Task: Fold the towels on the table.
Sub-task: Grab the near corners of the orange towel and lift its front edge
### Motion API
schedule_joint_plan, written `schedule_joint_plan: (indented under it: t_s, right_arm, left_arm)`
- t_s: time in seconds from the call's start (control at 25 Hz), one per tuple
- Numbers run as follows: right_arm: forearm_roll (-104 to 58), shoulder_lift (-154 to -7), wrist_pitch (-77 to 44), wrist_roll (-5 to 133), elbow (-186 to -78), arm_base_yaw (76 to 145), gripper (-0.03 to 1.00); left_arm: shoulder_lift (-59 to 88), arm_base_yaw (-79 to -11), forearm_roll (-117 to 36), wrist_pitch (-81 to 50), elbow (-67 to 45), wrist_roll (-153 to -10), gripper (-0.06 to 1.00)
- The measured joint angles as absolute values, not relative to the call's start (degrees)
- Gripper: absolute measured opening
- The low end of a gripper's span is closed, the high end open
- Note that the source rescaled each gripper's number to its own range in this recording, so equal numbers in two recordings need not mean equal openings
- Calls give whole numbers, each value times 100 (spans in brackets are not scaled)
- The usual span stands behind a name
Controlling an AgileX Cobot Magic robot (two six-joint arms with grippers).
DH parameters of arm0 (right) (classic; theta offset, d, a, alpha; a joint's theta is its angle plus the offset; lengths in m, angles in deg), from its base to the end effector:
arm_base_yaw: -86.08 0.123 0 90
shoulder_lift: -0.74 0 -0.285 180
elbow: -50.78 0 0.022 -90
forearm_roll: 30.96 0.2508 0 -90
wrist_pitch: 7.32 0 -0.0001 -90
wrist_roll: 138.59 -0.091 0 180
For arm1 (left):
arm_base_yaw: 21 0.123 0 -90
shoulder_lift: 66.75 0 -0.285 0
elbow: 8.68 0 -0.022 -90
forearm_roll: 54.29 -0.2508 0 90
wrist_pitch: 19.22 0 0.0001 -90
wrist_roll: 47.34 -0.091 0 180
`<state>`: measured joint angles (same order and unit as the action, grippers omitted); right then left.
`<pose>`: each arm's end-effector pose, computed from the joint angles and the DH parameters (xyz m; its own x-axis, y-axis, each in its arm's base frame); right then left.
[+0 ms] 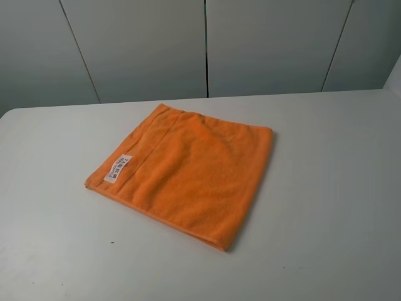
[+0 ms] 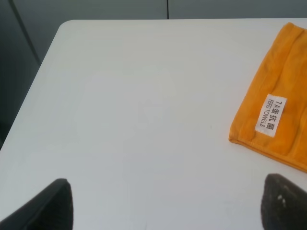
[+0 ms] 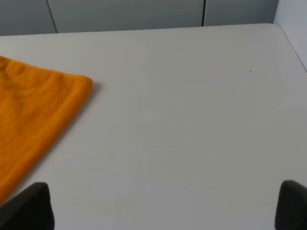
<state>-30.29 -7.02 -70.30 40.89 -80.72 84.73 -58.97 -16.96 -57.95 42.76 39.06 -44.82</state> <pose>-0.0067 0.0011 0.2745 -0.4881 0.0259 -0.8724 0.0215 0.9996 0.0176 -0.0079 0.0046 0.2797 -0.4581 -0.0463 -0.8877 -0.1266 0.9919 0.0136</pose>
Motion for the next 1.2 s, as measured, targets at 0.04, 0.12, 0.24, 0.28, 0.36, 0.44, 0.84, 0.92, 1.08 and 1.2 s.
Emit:
schedule_joint_plan:
  t_s: [0.04, 0.12, 0.24, 0.28, 0.36, 0.44, 0.84, 0.92, 1.08, 1.2]
  right_arm:
    - [-3029, -702, -7030, 4089, -8072, 8473, 100]
    - [-3029, -702, -7030, 4089, -8072, 8473, 100]
    - [-3029, -702, -7030, 4089, -8072, 8473, 100]
    - [-3029, -702, -7030, 4089, -8072, 8473, 100]
    - [-3029, -702, -7030, 4089, -8072, 8473, 100]
    - [-3029, -702, -7030, 4089, -8072, 8473, 100]
    - [-3029, -702, -7030, 4089, -8072, 8473, 100]
    - [-3029, -702, -7030, 4089, -8072, 8473, 100]
    - [-3029, -702, -7030, 4089, -8072, 8473, 100]
    - [-3029, -702, -7030, 4089, -8072, 8473, 100]
  left_arm:
    - [-5897, -1696, -5795, 4276, 3906, -4482, 100]
    - [-5897, -1696, -5795, 4276, 3906, -4482, 100]
    - [-5897, -1696, -5795, 4276, 3906, -4482, 100]
    - [-5897, -1696, -5795, 4276, 3906, -4482, 100]
    - [-5897, -1696, -5795, 4276, 3906, -4482, 100]
    - [-5897, -1696, -5795, 4276, 3906, -4493, 100]
    - [-5897, -1696, -5795, 4276, 3906, -4493, 100]
    - [-5897, -1696, -5795, 4276, 3906, -4493, 100]
    - [-5897, -1696, -5795, 4276, 3906, -4493, 100]
    - [-5897, -1696, -5955, 4276, 3906, -4493, 100]
